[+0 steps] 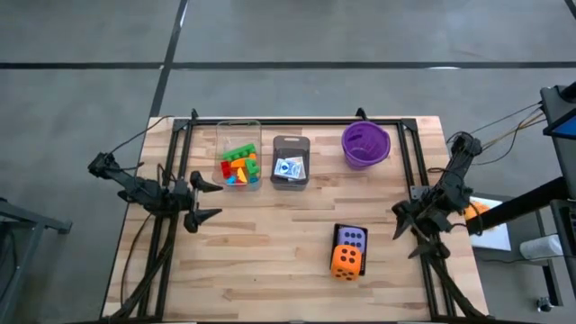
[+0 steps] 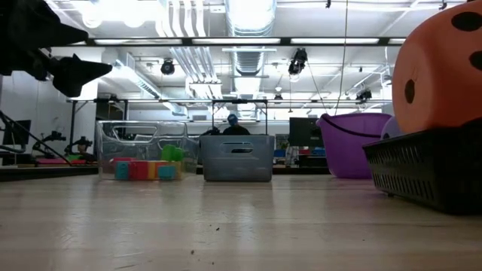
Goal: Pick & Place Toys
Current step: Return to Home Position
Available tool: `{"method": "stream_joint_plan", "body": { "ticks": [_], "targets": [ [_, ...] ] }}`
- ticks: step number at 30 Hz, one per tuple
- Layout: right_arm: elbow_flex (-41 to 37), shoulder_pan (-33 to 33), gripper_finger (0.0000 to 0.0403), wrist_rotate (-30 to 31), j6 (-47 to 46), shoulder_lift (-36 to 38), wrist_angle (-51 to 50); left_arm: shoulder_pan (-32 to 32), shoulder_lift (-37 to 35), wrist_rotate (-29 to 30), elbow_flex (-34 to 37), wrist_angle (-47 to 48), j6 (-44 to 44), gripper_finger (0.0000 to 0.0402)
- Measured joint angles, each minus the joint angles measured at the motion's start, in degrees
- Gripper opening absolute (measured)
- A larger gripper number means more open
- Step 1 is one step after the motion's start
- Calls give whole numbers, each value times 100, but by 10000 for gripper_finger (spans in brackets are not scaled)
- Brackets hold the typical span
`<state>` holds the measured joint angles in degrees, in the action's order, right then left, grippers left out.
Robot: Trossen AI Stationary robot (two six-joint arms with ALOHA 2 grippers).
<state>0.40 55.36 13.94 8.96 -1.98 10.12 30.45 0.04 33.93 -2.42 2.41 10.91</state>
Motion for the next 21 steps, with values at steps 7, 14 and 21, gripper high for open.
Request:
{"method": "stream_joint_plan", "body": {
  "ticks": [7, 14, 21],
  "targets": [
    [2, -365, 291, 467, 763, 190, 289, -30, -5, 253, 2, 1, -50, 367],
    [0, -1949, 291, 345, 608, 188, 181, -148, -5, 353, 2, 1, -128, 367],
    [0, -4099, 291, -727, -215, 183, -866, -350, -5, 616, -14, 77, -133, 367]
  ]
}}
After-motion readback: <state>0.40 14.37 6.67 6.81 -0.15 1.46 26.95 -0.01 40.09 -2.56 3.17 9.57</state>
